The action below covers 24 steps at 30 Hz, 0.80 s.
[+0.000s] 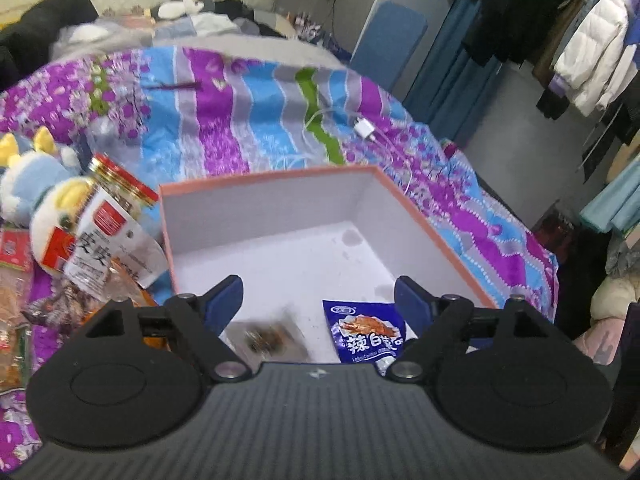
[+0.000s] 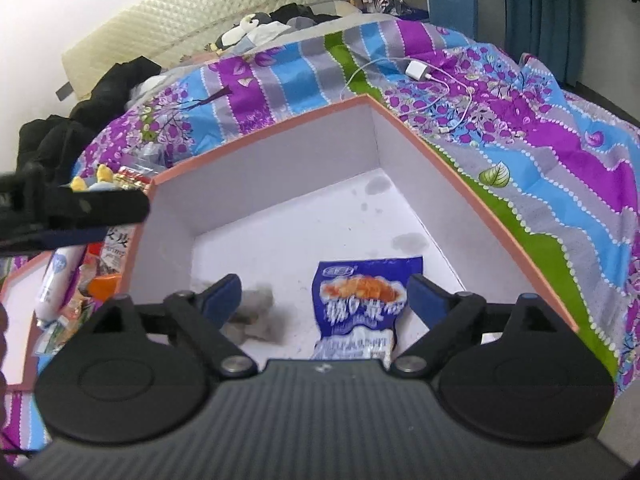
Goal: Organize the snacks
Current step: 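Open both grippers to drop the bags into the pink box, then withdraw both tools back toward the snack pile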
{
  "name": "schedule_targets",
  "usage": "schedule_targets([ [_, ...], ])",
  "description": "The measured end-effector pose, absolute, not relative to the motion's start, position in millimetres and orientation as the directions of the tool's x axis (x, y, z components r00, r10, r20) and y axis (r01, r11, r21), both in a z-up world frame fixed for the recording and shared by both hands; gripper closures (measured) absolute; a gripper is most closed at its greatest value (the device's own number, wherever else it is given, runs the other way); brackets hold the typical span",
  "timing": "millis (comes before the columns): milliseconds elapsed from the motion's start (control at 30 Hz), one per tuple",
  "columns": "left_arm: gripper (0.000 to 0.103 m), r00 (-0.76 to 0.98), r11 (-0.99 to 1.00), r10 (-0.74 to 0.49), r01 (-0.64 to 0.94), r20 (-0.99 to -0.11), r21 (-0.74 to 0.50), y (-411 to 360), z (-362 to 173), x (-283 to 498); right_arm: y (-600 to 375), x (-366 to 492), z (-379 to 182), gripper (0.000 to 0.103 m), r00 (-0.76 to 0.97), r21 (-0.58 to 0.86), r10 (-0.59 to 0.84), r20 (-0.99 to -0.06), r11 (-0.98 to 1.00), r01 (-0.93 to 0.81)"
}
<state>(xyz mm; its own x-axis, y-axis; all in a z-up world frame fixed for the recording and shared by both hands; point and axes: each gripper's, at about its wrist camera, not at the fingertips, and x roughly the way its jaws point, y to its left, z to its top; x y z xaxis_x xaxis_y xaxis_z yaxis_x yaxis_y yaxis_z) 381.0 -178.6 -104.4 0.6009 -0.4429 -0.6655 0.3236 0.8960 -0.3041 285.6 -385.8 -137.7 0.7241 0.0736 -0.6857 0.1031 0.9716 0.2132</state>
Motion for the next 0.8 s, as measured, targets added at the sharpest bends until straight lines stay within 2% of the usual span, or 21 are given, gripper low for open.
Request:
schedule_targets([
  [367, 0.017, 0.673, 0.911, -0.412, 0.305, -0.614, -0.278, -128, -39, 287, -353, 215, -87, 0.012, 0.789, 0.234, 0.089, -0.607, 0.97, 0.07],
  [500, 0.017, 0.716, 0.933, -0.36, 0.261, -0.598, -0.25, -104, -20, 244, -338, 184, -71, 0.012, 0.808, 0.236, 0.098, -0.581, 0.97, 0.052],
  [800, 0.017, 0.747, 0.941, -0.335, 0.232, -0.574, -0.246, -59, -4, 154, -304, 119, -51, 0.012, 0.839, 0.238, 0.135, -0.527, 0.971, -0.006],
])
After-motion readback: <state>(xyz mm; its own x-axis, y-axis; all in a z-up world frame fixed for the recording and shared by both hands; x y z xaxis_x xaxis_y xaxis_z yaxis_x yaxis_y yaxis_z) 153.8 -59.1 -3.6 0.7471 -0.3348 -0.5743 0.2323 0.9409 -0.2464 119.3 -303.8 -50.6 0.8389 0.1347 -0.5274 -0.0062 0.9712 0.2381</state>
